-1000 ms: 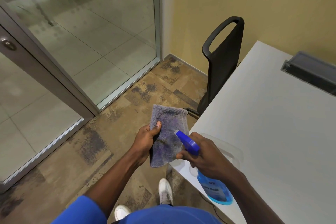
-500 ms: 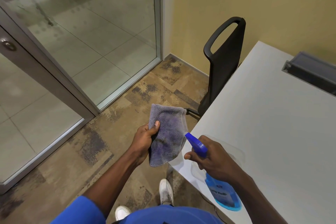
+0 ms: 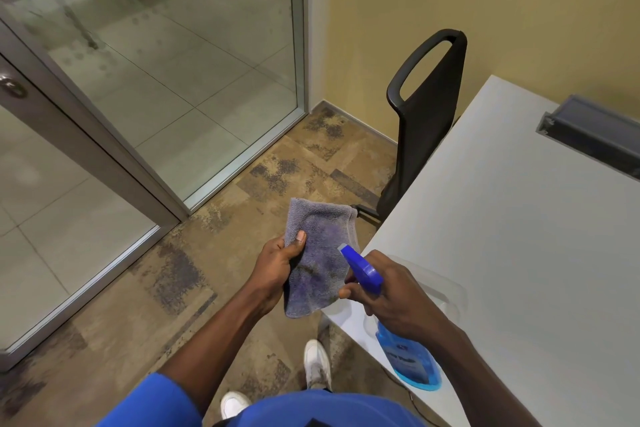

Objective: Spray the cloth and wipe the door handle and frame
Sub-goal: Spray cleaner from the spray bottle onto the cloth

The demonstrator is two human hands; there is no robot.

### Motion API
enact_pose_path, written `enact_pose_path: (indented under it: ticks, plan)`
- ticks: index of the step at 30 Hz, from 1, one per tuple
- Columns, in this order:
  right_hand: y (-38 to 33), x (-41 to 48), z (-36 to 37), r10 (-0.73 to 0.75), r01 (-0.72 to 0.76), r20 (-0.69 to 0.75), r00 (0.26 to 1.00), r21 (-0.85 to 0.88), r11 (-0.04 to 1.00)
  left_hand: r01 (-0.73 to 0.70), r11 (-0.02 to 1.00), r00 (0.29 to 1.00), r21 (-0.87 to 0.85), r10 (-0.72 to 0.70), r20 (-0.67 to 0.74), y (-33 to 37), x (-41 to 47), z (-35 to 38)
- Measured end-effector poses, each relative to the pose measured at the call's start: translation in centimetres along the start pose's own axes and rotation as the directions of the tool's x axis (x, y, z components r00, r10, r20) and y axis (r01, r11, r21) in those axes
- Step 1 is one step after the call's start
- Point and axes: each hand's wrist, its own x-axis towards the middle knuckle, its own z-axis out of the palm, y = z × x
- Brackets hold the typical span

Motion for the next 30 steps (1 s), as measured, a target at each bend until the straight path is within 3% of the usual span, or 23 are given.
enact_pose_path:
  ticks: [4, 8, 17, 22, 30]
  plan:
    - [0.7, -0.7, -0.8, 0.038, -0.033, -0.050, 0.998, 0.104, 0.994, 0.003, 1.000, 1.000, 0.008, -0.003, -0.008, 0.0, 0.1, 0.1]
    - [2.9, -2.0, -2.4, 0.082, -0.011, -0.252, 0.964, 0.271, 0.962, 0.037, 0.999, 0.999, -0.015, -0.037, -0.020, -0.1, 0.0, 0.3]
    - [7.7, -4.5, -5.5, 0.050, 0.193, -0.654, 0.755, 0.294, 0.936, 0.113, 0.993, 0.994, 0.025, -0.112, -0.018, -1.4, -0.5, 2.6]
    - [11.4, -4.2, -5.6, 0.129, 0.150, -0.733, 0.668, 0.302, 0.941, 0.152, 0.988, 0.988, 0.038, -0.153, -0.001, -1.8, -0.8, 3.6]
    - [13.9, -4.0, -4.2, 0.176, 0.092, -0.780, 0.600, 0.286, 0.954, 0.162, 0.986, 0.987, 0.051, -0.163, 0.014, -2.1, -1.2, 3.7]
